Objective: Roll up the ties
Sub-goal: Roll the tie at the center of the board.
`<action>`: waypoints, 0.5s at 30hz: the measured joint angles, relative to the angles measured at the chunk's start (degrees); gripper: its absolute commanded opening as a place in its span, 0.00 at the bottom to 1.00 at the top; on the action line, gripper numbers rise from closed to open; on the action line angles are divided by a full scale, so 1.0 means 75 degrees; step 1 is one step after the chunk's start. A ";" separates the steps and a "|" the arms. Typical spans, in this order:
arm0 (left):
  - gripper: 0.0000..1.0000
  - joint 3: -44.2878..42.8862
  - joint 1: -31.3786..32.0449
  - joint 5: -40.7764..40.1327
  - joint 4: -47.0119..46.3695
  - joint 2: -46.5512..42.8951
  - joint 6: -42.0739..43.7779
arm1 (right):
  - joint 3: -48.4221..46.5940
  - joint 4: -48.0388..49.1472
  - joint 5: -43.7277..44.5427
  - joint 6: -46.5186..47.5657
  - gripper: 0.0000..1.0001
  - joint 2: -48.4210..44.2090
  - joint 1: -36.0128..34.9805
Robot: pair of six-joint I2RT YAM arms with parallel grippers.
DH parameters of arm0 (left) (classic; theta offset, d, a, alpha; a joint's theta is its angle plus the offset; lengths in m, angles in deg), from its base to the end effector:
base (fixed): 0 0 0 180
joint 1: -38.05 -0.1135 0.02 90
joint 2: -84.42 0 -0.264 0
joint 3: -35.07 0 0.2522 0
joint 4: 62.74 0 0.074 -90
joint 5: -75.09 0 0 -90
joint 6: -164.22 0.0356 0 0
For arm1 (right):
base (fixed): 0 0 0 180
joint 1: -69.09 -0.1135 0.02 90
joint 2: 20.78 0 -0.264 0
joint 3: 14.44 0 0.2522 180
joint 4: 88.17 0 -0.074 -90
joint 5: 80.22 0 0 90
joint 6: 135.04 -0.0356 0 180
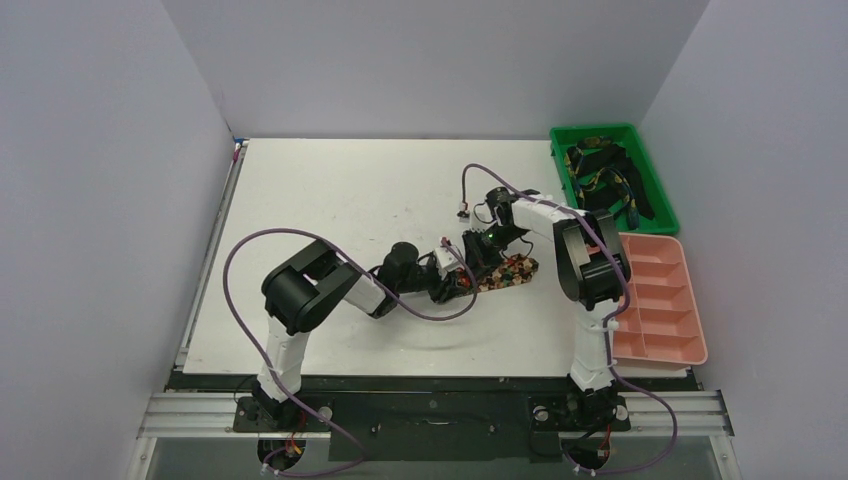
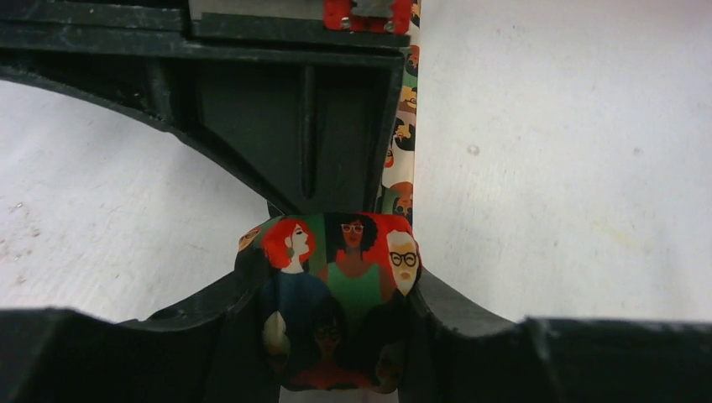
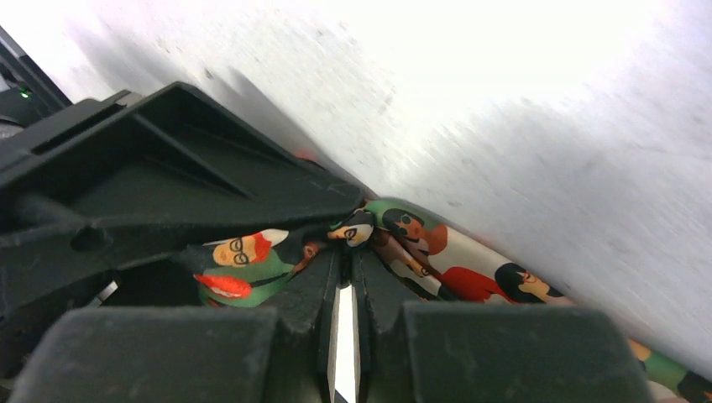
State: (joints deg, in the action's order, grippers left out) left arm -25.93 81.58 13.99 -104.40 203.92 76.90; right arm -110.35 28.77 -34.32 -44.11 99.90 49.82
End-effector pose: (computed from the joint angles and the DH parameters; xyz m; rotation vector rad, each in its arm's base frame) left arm 0.2654 -0.2759 0.0978 1.0826 1.6091 -0.9533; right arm 0.3576 0.1513 0.1354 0.5186 -2.7873 -1.1422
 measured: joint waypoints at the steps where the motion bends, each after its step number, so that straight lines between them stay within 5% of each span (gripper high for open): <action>1: 0.23 0.0070 -0.0009 -0.0038 0.0172 -0.0131 0.0160 | 0.0041 0.0125 -0.0023 -0.0122 0.03 -0.0020 -0.0044; 4: 0.17 0.0256 -0.0102 -0.0099 0.1052 -0.0659 0.0653 | 0.0090 0.0358 -0.0204 -0.0431 0.30 -0.0020 -0.0210; 8: 0.18 0.0303 -0.0332 -0.0044 0.2407 -0.1329 0.1125 | 0.0175 0.0612 -0.0388 -0.0670 0.52 -0.0224 -0.0198; 15: 0.21 -0.0402 -0.0323 -0.0224 0.4220 -0.1428 0.1550 | 0.0329 0.0816 -0.0965 -0.1040 0.59 -0.0973 0.0204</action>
State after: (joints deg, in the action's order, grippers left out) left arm -28.95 79.16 12.31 -72.75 193.21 88.53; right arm -107.88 34.89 -41.55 -51.91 92.60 51.35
